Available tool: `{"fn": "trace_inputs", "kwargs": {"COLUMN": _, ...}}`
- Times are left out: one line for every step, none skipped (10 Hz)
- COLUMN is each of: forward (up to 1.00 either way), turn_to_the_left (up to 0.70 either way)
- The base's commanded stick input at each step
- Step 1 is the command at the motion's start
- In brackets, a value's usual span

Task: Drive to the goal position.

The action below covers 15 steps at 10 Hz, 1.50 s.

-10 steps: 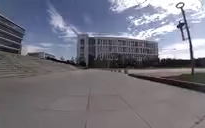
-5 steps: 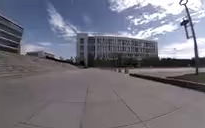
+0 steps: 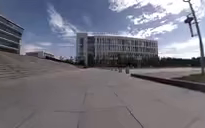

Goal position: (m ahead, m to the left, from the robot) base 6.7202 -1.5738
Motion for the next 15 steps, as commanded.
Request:
{"fn": "trace_inputs", "kwargs": {"forward": 0.70, "turn_to_the_left": 0.00}}
{"fn": "trace_inputs", "kwargs": {"forward": 0.70, "turn_to_the_left": 0.00}}
{"fn": "trace_inputs", "kwargs": {"forward": 0.70, "turn_to_the_left": 0.00}}
{"fn": "trace_inputs", "kwargs": {"forward": 0.70, "turn_to_the_left": 0.00}}
{"fn": "trace_inputs", "kwargs": {"forward": 0.70, "turn_to_the_left": 0.00}}
{"fn": "trace_inputs", "kwargs": {"forward": 0.70, "turn_to_the_left": 0.00}}
{"fn": "trace_inputs", "kwargs": {"forward": 0.70, "turn_to_the_left": 0.00}}
{"fn": "trace_inputs", "kwargs": {"forward": 0.70, "turn_to_the_left": 0.00}}
{"fn": "trace_inputs", "kwargs": {"forward": 0.70, "turn_to_the_left": 0.00}}
{"fn": "trace_inputs", "kwargs": {"forward": 0.70, "turn_to_the_left": 0.00}}
{"fn": "trace_inputs", "kwargs": {"forward": 0.70, "turn_to_the_left": 0.00}}
{"fn": "trace_inputs", "kwargs": {"forward": 0.70, "turn_to_the_left": 0.00}}
{"fn": "trace_inputs", "kwargs": {"forward": 0.70, "turn_to_the_left": 0.00}}
{"fn": "trace_inputs", "kwargs": {"forward": 0.70, "turn_to_the_left": 0.00}}
{"fn": "trace_inputs", "kwargs": {"forward": 0.70, "turn_to_the_left": 0.00}}
